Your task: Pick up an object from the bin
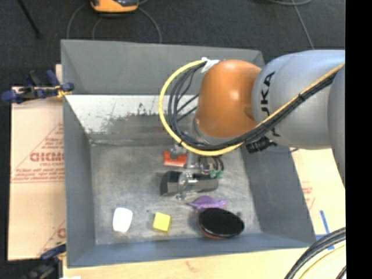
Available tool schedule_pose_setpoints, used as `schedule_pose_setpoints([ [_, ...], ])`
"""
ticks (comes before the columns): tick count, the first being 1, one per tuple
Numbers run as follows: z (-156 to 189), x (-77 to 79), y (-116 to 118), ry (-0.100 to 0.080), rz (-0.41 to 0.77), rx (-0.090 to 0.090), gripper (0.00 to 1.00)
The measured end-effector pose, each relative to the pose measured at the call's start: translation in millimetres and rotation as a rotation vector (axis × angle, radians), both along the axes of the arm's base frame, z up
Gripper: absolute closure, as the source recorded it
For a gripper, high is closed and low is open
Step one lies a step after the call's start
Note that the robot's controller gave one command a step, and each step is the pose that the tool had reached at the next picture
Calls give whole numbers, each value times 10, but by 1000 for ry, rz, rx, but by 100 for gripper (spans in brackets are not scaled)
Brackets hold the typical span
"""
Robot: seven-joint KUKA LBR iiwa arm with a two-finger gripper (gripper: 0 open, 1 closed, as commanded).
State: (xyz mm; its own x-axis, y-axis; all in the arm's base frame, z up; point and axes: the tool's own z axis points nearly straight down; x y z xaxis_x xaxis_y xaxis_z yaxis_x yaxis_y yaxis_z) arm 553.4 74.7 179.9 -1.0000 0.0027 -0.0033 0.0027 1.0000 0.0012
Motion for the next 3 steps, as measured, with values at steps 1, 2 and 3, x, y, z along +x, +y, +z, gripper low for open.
schedule_pose_setpoints([
  [1,0,0,0,0,0,0,0],
  [2,-521,-57,-307,-7,-7,0,0],
  [3,-849,317,-569,3,44,-2,0],
])
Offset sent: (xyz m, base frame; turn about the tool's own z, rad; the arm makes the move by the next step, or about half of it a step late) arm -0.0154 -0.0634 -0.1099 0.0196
